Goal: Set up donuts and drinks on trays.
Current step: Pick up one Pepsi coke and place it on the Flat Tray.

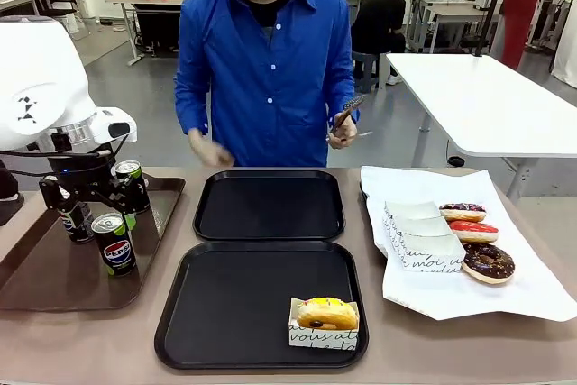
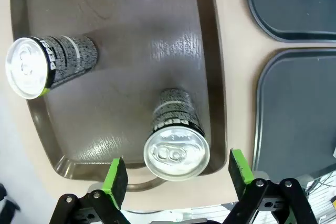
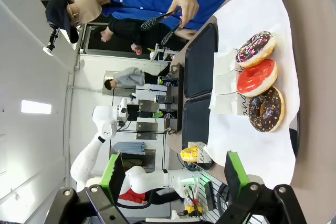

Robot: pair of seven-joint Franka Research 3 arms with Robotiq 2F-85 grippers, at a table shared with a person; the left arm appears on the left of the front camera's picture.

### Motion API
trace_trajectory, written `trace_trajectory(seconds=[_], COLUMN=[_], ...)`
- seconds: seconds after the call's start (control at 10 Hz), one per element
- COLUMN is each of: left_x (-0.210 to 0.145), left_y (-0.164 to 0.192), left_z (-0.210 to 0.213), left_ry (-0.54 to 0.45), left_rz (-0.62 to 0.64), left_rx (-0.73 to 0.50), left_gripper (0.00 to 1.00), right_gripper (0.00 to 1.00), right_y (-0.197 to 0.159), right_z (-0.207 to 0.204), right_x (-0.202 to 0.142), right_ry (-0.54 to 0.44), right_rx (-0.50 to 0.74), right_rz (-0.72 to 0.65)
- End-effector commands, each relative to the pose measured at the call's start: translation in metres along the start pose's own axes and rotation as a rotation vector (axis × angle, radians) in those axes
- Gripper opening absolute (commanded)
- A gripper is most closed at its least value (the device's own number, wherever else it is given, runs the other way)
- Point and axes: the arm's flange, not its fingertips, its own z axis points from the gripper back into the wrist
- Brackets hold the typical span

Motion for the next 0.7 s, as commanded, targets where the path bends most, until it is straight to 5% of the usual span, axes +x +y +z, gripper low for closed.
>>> trace_trajectory(seconds=[0.0,0.6], left_x=[0.005,0.011], left_y=[0.005,0.003], left_z=[-0.01,-0.04], left_ry=[-0.015,0.005], left_rz=[0.046,0.075], left_rx=[0.009,-0.018], left_gripper=[1.0,1.0], right_gripper=[1.0,1.0], right_y=[0.0,0.0], right_z=[0.001,0.001], right_x=[-0.001,-0.001], right_ry=[0.0,0.0], right_rx=[0.011,0.011], right_rz=[-0.001,-0.001])
